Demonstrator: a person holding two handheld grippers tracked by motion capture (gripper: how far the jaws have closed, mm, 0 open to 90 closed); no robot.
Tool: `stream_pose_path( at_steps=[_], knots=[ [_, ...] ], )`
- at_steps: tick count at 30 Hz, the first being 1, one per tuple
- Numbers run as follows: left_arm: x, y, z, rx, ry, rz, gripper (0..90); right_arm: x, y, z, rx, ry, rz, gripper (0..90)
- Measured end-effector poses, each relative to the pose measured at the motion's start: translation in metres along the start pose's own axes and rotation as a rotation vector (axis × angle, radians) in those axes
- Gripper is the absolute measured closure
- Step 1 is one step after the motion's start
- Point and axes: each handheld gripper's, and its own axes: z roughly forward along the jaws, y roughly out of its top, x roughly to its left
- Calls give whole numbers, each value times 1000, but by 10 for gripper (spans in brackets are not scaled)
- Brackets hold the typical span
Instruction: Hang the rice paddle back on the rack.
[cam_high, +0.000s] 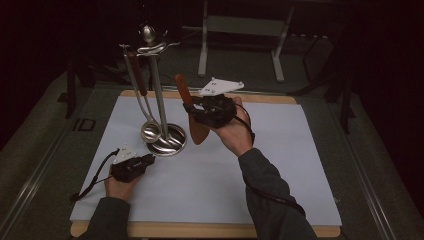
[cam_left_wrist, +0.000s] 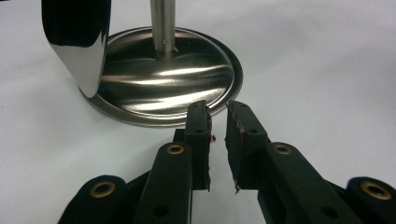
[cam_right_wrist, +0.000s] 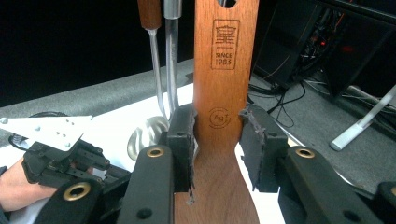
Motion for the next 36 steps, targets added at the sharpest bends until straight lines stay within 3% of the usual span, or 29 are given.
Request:
stream_pose_path(
  at_steps=[36],
  knots=[
    [0, 0, 0, 0, 0, 0, 794, 1, 18, -6, -27, -10, -19, 662]
  ],
)
